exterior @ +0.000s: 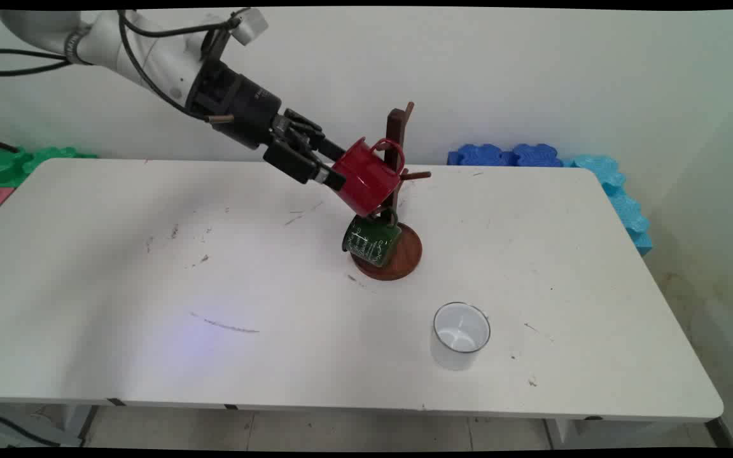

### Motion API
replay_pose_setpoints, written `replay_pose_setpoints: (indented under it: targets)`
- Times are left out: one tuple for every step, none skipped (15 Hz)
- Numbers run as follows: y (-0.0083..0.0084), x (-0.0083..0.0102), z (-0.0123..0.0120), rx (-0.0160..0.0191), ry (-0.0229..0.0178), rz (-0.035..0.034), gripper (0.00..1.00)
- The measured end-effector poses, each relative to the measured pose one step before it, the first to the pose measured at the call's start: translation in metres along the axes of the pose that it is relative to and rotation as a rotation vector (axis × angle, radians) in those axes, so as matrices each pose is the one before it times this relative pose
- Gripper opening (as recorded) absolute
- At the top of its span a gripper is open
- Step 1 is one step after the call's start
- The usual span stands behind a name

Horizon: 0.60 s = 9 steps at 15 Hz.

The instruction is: Pick up the red mug from the rack

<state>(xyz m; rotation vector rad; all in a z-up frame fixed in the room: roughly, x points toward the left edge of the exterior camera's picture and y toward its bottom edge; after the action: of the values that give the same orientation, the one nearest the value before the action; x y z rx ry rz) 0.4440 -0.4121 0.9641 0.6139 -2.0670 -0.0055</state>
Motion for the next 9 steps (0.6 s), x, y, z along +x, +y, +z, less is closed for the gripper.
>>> replay_pose_setpoints:
  targets:
    - [-0.0008,-0.00092,0.0018,-0.01068,0.00245,-0.01136,1.0]
    - [-0.00063,-0.00056,0.00166,-0.00919,0.00193,-0.00855,1.0]
    - [-0.00069,-0.00065,0.00178,-0.0102,0.00244,-0.00922,1.0]
    - [-0.00052,-0.00062,0.00162,-0.01042,0.00259,-0.00808,1.0]
    - [-0.00045,-0.00047,0.00137,-0.00874,0.00199,-0.00573,1.0]
    - [-0.00028,-0.0003,0.0009,-0.00542,0.00096,-0.00322,1.0]
    - [-0.00053,-0.00035,0.00122,-0.00776,0.00169,-0.00464,1.0]
    - [-0.00098,0.00015,0.00103,-0.0074,0.00272,-0.00432,1.0]
    - [-0.00116,0.00027,0.00113,-0.00652,0.00239,-0.00292,1.0]
